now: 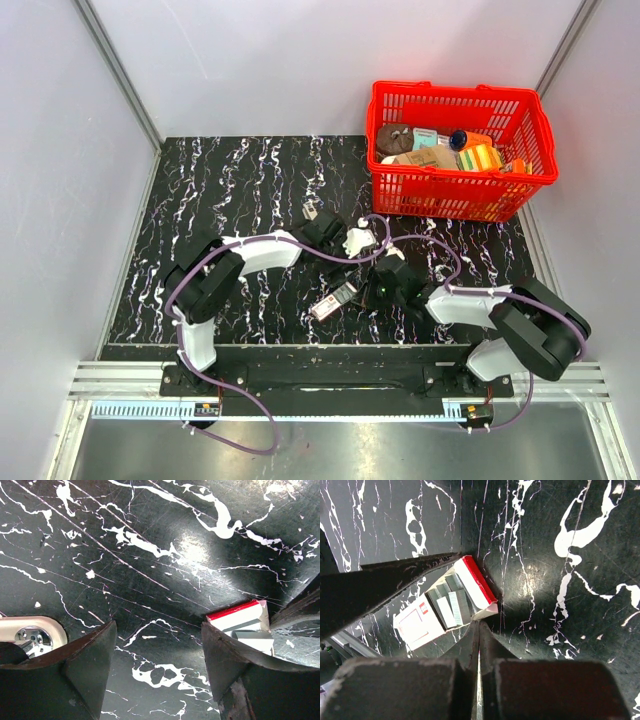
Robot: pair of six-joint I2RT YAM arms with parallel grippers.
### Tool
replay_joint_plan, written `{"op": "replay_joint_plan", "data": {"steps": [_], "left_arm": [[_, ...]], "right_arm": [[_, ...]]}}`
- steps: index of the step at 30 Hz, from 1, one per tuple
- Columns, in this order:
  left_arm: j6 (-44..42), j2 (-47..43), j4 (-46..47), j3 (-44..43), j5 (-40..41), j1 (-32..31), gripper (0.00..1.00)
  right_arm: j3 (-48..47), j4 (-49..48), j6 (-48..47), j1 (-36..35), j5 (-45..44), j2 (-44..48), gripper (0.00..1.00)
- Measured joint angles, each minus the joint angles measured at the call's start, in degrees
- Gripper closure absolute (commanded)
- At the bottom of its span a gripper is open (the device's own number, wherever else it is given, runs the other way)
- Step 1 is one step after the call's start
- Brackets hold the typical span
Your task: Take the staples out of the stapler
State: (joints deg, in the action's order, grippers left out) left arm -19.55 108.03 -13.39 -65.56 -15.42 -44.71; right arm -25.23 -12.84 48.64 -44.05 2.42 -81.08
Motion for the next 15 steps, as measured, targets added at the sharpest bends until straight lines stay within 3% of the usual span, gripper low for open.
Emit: {"op": "replay_joint_plan", "data": {"steps": [15], "left_arm": [[-0.2,-0.8,-0.2,0.8,-0.4,-0.5,0.29]], "right_arm": [[-0.7,-1.8,1.2,-0.3,-1.2,-1.7,1.0]]}}
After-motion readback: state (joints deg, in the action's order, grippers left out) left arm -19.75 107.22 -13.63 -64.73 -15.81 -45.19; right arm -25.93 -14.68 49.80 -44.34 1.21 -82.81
